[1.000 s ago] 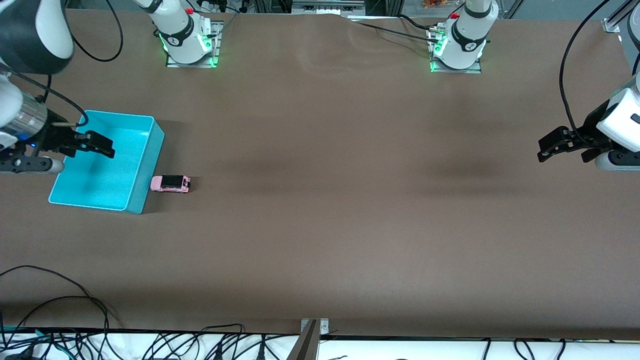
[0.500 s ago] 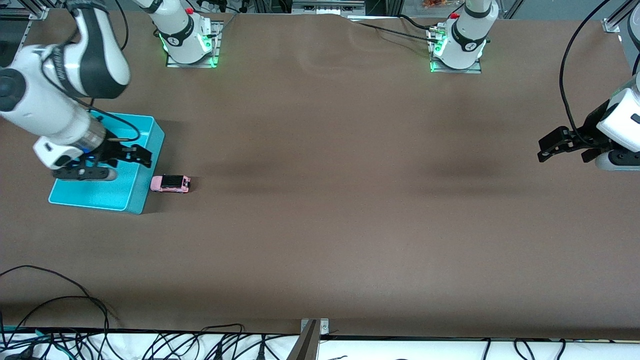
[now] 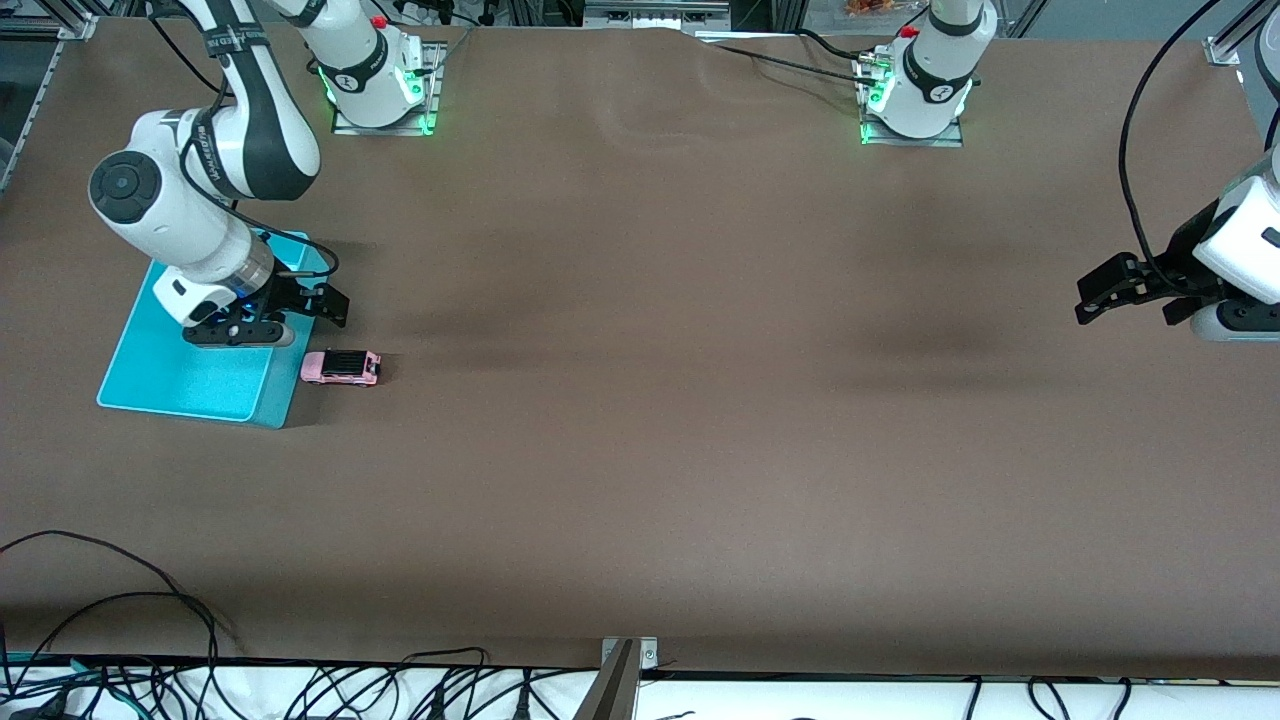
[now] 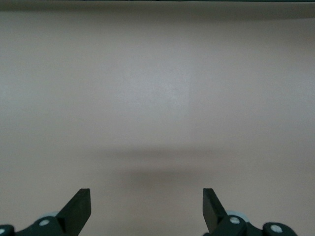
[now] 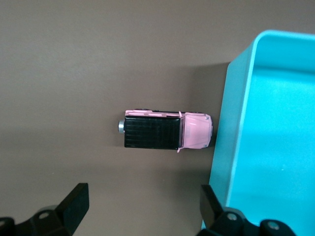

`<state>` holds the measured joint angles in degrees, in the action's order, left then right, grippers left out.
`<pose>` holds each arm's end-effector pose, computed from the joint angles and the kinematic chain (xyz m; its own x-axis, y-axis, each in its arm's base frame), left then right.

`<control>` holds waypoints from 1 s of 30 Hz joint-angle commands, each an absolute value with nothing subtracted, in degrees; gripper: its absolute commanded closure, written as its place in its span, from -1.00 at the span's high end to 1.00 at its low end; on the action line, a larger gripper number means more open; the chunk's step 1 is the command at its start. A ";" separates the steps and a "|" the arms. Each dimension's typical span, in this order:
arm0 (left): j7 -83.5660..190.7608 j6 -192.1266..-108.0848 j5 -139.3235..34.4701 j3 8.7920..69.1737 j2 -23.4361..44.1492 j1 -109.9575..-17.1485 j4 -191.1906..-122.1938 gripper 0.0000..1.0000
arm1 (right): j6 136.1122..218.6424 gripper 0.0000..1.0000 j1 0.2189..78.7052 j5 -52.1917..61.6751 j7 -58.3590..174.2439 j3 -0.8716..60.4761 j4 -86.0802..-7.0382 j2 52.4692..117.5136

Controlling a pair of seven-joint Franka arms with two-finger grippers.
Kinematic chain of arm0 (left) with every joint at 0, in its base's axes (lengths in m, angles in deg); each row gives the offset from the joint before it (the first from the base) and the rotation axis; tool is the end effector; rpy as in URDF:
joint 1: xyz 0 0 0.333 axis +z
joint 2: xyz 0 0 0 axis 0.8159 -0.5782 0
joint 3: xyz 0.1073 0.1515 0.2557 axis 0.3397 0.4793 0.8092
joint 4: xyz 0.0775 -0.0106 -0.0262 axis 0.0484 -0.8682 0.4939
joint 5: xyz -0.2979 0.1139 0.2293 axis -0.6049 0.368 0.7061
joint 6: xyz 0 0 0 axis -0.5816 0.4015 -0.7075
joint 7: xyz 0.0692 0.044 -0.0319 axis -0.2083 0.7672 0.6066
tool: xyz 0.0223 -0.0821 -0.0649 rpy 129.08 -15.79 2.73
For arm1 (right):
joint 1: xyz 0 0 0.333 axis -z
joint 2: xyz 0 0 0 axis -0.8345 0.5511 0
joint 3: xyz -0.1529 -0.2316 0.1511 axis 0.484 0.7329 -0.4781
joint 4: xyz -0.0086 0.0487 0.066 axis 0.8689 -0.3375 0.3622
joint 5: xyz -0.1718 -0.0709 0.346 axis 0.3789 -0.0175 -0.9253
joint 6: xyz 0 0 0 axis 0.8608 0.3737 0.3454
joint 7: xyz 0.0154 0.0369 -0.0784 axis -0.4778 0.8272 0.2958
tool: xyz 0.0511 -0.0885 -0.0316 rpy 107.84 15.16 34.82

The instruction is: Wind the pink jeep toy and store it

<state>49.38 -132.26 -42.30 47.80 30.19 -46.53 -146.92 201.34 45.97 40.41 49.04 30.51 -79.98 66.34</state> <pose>0.5982 -0.0067 0.5834 0.9979 0.0156 0.0626 0.0156 -0.9999 -0.0009 0.5216 0.0405 0.3126 0.9992 -0.0063 0.0391 -0.0060 -0.9999 -0.0085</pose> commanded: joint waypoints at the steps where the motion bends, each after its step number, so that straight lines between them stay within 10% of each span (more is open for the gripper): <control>1: 49.34 -133.14 -42.91 47.73 30.88 -46.24 -147.86 1.00 | 209.57 1.00 45.93 40.71 38.44 30.59 -85.35 65.92; 30: 49.34 -133.14 -42.91 47.73 30.79 -46.24 -147.86 1.00 | 226.02 1.00 44.18 18.12 13.10 30.51 -84.30 76.29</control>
<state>49.38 -132.26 -42.30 47.81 30.18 -46.53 -146.92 223.80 45.97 19.23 17.27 30.63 -85.62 73.88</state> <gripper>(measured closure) 0.000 0.000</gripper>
